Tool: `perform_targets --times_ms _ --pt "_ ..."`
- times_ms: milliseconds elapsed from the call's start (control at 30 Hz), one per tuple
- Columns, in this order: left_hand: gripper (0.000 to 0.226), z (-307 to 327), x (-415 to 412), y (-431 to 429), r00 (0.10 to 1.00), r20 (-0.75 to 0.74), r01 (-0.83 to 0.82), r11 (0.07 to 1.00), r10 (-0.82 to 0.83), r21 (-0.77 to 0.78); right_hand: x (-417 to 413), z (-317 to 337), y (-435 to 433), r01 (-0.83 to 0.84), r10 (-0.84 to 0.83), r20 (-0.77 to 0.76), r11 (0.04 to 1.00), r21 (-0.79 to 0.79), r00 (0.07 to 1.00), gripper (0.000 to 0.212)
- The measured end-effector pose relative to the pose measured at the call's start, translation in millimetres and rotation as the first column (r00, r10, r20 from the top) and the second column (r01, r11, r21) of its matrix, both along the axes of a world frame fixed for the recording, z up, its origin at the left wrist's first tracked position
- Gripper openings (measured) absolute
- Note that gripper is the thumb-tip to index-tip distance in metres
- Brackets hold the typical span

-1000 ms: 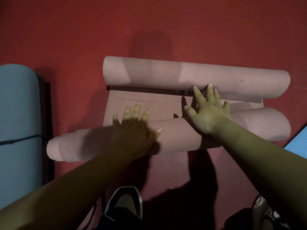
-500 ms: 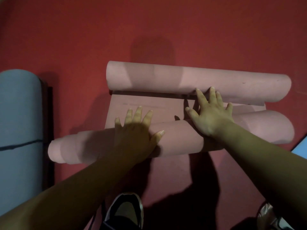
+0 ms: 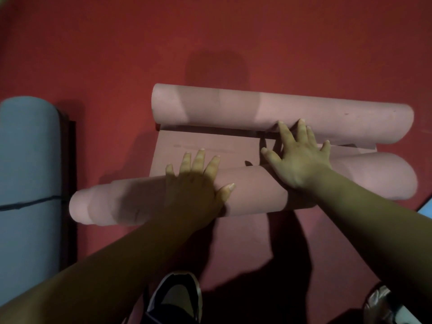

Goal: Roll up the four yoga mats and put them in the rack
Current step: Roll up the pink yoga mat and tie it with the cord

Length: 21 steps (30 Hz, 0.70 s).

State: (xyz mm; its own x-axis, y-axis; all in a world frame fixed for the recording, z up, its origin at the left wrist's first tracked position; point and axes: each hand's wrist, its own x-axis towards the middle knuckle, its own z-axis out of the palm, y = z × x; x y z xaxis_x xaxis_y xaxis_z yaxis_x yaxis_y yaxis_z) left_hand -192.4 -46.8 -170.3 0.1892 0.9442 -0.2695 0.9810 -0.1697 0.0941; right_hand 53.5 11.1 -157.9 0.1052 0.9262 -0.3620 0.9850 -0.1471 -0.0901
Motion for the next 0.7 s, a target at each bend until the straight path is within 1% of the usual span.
perform_targets --times_ms 133,267,500,600,700 --pt "0.081 -3.4 0.3 9.7 1.0 0.0 -0.02 1.0 0.02 -0.004 2.7 0.5 -1.1 -0.01 0.01 0.006 1.0 0.005 1.0 0.089" --pt "0.082 -1.4 2.4 7.7 1.0 -0.023 -0.008 0.998 0.01 0.065 3.2 -3.4 3.1 -0.008 0.008 0.004 1.0 0.011 1.0 0.09" --pt "0.081 -4.5 3.7 7.0 1.0 -0.016 0.004 0.998 -0.003 0.069 3.5 -1.0 7.5 -0.008 0.008 -0.005 1.0 0.028 1.0 0.088" --pt "0.079 -8.2 4.0 14.7 1.0 -0.028 -0.011 0.999 0.012 0.045 5.8 -1.1 5.7 -0.014 0.013 0.009 0.999 0.029 1.0 0.088" --pt "0.08 -6.5 5.6 14.3 1.0 -0.021 -0.016 0.994 0.019 0.11 6.0 -1.6 9.2 -0.006 0.006 0.001 1.0 0.025 1.0 0.089"
